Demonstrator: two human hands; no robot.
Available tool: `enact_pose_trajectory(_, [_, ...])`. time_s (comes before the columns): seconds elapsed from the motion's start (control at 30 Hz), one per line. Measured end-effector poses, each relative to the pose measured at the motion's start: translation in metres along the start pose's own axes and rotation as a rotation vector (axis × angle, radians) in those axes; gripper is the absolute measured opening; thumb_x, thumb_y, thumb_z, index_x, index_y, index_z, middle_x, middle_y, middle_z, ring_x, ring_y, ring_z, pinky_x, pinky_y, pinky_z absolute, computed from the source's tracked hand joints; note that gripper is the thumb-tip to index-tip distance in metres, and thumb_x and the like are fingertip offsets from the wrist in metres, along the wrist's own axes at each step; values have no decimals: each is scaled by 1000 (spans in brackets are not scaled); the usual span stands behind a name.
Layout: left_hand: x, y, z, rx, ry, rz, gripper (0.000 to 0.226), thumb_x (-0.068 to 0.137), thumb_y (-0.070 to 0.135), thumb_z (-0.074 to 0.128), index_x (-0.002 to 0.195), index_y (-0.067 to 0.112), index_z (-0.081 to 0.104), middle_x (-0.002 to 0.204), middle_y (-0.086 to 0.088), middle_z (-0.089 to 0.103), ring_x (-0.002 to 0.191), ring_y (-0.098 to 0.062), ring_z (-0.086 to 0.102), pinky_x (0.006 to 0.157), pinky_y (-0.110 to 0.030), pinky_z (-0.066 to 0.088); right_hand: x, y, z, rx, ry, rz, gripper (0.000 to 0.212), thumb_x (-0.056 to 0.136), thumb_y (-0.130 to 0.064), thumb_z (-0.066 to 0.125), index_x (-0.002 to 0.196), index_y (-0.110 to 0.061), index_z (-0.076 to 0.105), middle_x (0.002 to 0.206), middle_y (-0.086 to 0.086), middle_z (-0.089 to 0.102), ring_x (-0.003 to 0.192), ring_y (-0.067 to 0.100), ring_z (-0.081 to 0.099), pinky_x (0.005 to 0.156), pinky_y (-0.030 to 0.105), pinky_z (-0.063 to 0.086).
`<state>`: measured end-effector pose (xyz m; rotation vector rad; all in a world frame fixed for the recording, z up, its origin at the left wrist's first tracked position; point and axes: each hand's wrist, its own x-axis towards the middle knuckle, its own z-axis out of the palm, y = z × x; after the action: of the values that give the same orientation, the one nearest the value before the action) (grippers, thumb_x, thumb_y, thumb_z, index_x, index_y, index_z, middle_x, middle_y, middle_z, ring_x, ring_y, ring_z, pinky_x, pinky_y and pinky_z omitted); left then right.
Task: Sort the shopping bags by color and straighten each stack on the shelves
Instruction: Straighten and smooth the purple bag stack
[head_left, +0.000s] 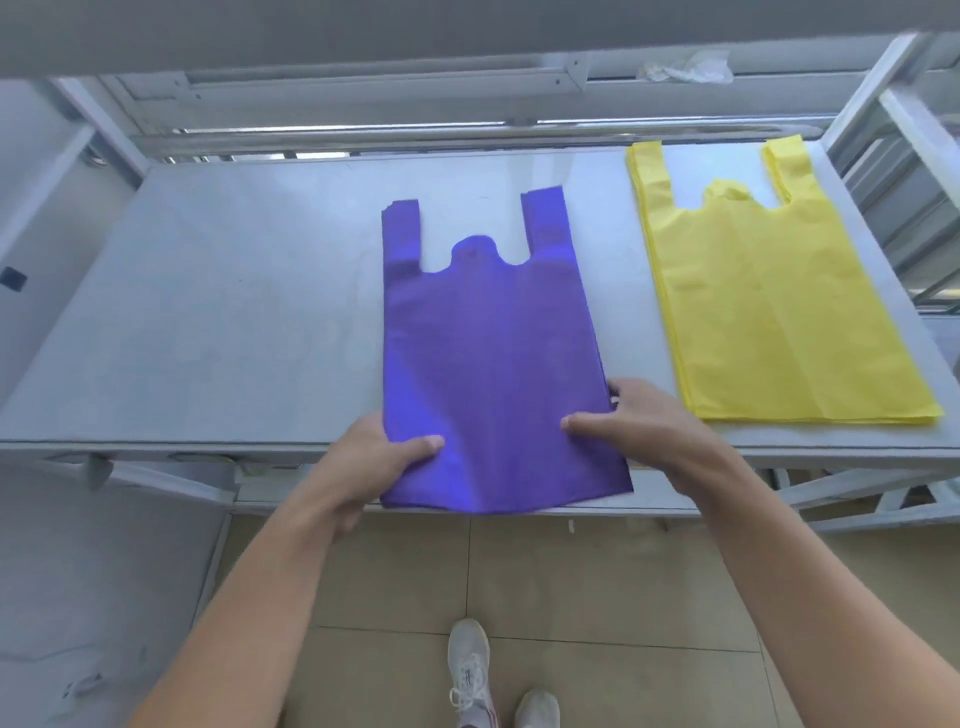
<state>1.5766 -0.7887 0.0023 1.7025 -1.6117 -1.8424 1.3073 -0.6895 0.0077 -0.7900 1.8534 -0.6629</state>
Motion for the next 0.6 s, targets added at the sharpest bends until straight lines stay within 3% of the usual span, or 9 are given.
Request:
enact_pose_trajectory(0.07, [1, 2, -11, -8, -5, 29, 24, 96, 24, 74, 119, 17, 71, 108, 0, 80, 99, -20, 78, 85, -38, 61, 1, 6, -8, 114, -34, -17, 27, 85, -26, 81, 108, -19, 70, 96, -1, 81, 89, 19, 79, 86, 43, 62])
enact_pose_trajectory(0.17, [38, 14, -27, 17, 166, 65, 42, 87, 39, 79, 114, 9, 71, 104, -9, 80, 88, -24, 78, 79, -41, 63, 35, -6, -17, 270, 36, -49, 30, 85, -22, 79, 112, -16, 68, 103, 2, 81, 94, 21, 78, 93, 45, 60])
enact_pose_trajectory(0.27, [96, 41, -46, -46, 255, 68, 42, 95, 31, 75, 116, -5, 69, 108, -21, 77, 81, -27, 72, 69, -34, 60, 87, -27, -21, 303, 135, -58, 89, 60, -41, 80, 140, -10, 55, 124, 3, 70, 106, 20, 72, 99, 43, 57])
enact_pose_trajectory(0.3, [114, 53, -52, -72, 249, 78, 44, 95, 31, 75, 118, -6, 69, 109, -21, 76, 83, -28, 73, 69, -34, 59, 106, -35, -23, 302, 168, -68, 92, 59, -42, 78, 141, -9, 54, 122, 0, 66, 105, 17, 67, 93, 38, 56])
enact_pose_trajectory(0.33, [130, 66, -59, -99, 236, 92, 45, 93, 31, 77, 119, -5, 70, 110, -20, 77, 85, -27, 73, 70, -33, 59, 121, -45, -25, 310, 190, -84, 79, 64, -37, 78, 135, -8, 58, 112, -1, 61, 97, 16, 61, 82, 34, 52])
enact_pose_trajectory(0.4, [154, 90, -66, -167, 200, 112, 44, 90, 31, 80, 121, 0, 72, 107, -13, 77, 82, -23, 72, 72, -31, 58, 142, -69, -30, 322, 218, -93, 37, 75, -25, 78, 105, -11, 62, 90, 2, 49, 83, 21, 51, 64, 31, 42])
enact_pose_trajectory(0.43, [164, 100, -66, -188, 182, 119, 45, 89, 30, 81, 122, 1, 72, 103, -11, 78, 78, -21, 71, 72, -30, 58, 152, -81, -32, 323, 241, -94, 31, 78, -23, 80, 96, -11, 58, 86, 3, 48, 80, 22, 52, 59, 30, 42])
enact_pose_trajectory(0.53, [184, 120, -63, -204, 53, 99, 46, 91, 28, 75, 128, 1, 69, 102, -4, 80, 77, -20, 75, 68, -30, 60, 170, -109, -38, 306, 235, -79, 44, 80, -29, 89, 100, -7, 57, 95, 6, 64, 83, 22, 68, 69, 36, 58])
enact_pose_trajectory(0.6, [190, 126, -62, -194, -94, 72, 46, 94, 23, 64, 134, 0, 62, 115, -7, 78, 99, -23, 76, 84, -37, 62, 179, -118, -44, 253, 166, -45, 48, 75, -33, 93, 100, -3, 65, 91, 8, 72, 78, 22, 73, 77, 38, 63])
